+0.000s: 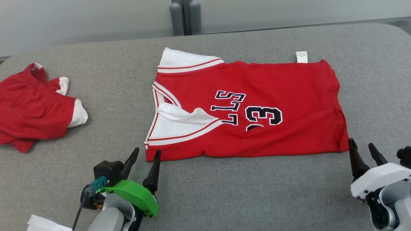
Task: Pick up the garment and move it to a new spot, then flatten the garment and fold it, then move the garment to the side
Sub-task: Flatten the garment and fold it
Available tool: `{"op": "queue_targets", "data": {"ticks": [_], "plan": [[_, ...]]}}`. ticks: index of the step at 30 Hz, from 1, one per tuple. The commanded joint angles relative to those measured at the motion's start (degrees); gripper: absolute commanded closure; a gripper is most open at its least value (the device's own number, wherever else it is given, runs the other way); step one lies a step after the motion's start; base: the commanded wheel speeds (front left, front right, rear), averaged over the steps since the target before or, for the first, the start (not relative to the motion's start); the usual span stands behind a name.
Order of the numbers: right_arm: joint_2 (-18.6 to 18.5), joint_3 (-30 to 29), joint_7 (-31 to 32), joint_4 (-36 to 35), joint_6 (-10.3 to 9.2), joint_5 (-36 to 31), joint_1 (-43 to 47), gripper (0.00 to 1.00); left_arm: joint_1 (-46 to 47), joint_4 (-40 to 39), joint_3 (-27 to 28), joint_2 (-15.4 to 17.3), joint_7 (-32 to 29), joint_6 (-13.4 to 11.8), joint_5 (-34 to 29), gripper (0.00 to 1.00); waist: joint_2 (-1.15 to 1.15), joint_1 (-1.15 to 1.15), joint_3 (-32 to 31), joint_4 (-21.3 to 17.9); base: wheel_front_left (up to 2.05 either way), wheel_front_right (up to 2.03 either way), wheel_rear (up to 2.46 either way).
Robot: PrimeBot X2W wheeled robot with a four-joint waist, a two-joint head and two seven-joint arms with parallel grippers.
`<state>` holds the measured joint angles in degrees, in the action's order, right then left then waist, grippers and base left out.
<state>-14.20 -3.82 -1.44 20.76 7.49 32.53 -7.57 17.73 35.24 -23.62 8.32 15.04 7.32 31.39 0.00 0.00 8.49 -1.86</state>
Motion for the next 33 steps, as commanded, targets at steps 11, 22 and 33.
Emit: {"op": "queue_targets", "data": {"ticks": [11, 22, 33], "plan": [[-1.20, 5.21, -2.23, 8.99, -0.01, -4.45, -6.45, 0.00, 3.36, 7.75, -0.36, -1.33, 0.13, 0.23, -1.26, 0.00, 0.00, 0.00, 1.98, 0.57, 0.00, 0.00, 0.00], [-1.49, 8.94, -4.58, 19.99, -0.01, -3.12, -11.96, 1.00, 8.61, 13.74, -5.41, -2.13, 0.01, 0.24, 2.96, 1.00, 0.00, 0.00, 3.28, 0.66, 0.00, 0.00, 0.00], [-1.37, 13.73, -9.27, 21.27, -0.01, 1.47, -11.18, 1.00, 5.04, 10.13, -2.50, 0.17, 0.10, 0.23, 4.74, 1.00, 0.00, 0.00, -1.69, 0.73, 0.00, 0.00, 0.00]]}}
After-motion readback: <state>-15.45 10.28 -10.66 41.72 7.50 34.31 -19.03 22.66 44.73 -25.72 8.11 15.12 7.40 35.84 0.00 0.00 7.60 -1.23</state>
